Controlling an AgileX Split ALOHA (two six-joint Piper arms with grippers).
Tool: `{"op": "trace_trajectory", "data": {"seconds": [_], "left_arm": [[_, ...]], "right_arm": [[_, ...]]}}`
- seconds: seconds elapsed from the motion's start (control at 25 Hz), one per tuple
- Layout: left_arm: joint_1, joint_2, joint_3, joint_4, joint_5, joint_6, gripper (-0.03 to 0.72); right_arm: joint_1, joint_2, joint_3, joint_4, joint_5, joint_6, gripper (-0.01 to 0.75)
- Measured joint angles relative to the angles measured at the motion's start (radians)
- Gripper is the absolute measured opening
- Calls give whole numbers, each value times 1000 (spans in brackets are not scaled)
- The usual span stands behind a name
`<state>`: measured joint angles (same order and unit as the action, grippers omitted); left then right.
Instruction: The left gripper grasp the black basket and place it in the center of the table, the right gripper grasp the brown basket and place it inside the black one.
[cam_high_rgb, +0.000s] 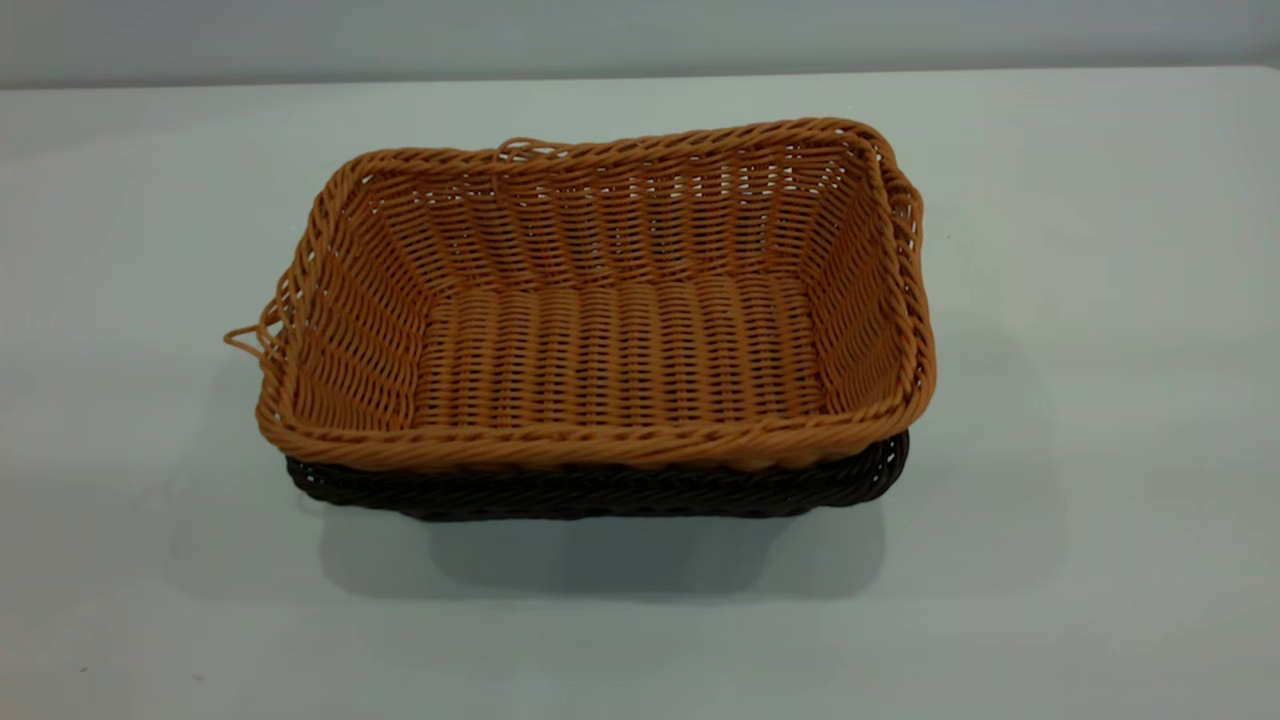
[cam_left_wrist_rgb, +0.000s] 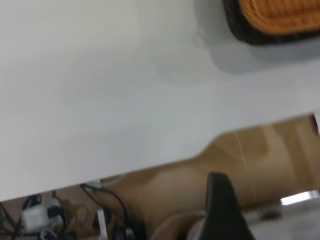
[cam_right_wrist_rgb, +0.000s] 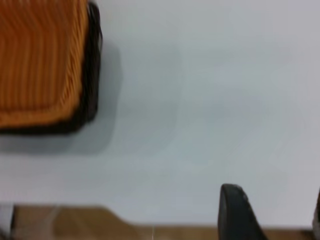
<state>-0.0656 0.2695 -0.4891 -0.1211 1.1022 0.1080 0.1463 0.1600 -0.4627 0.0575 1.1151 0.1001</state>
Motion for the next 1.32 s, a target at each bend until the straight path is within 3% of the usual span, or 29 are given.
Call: {"op": "trace_trajectory", "data": {"seconds": [0.16,0.4,1.32], "left_arm": [[33,-123,0,0,5,0,411],[33,-286,0,0,14,0,411],[33,-289,0,0,19,-1,411]], "right_arm": [[-3,-161,0,11,12,0,265],[-4,-175,0,17,15,-1,239],[-5,-175,0,18,15,-1,239]]}}
